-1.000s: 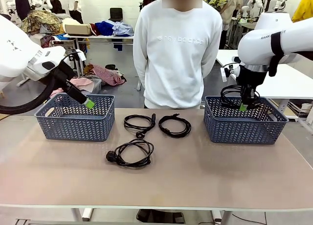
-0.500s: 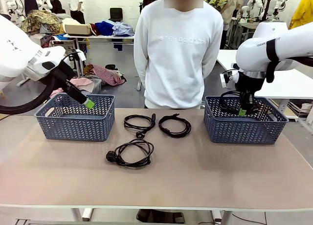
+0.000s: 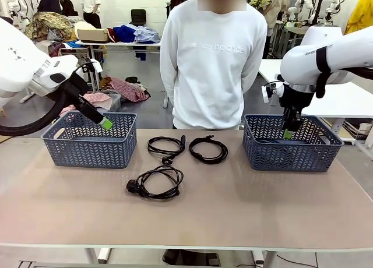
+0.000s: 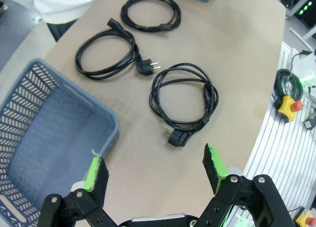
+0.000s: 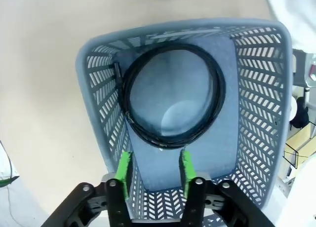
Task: Organize the cables according to human instructions.
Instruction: Pick up a bundle of cables and place it in the basket indicated by the human.
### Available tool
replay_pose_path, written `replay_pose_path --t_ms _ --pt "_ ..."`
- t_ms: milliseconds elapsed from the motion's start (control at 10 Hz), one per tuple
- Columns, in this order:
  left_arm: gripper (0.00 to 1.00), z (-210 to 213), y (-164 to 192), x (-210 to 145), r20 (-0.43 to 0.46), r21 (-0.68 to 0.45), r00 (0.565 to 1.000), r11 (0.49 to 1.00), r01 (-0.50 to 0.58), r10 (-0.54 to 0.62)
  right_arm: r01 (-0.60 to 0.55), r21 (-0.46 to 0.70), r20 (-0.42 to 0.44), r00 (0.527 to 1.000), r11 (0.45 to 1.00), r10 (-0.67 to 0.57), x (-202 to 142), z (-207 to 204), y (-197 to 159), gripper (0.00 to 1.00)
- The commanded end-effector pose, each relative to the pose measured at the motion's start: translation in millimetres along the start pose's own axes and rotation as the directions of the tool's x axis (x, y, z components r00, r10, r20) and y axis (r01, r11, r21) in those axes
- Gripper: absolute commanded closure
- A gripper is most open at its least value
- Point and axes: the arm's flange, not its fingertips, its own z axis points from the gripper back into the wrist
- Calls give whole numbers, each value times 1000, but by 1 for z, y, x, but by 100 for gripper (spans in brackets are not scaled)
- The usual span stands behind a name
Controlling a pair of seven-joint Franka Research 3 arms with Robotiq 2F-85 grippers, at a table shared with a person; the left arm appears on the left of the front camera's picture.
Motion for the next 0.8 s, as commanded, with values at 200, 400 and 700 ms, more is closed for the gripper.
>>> replay_pose_path --t_ms 200,400,700 --pt "0 1 1 -1 22 -16 1000 1000 17 -17 49 -1 33 998 999 -49 -3 9 -4 5" --pt "0 1 1 -1 22 -16 1000 1000 17 -17 54 3 27 998 999 -54 -5 10 -3 0" --pt "0 1 1 -1 22 -16 1000 1000 17 -17 56 -45 37 998 997 -54 -3 14 4 0"
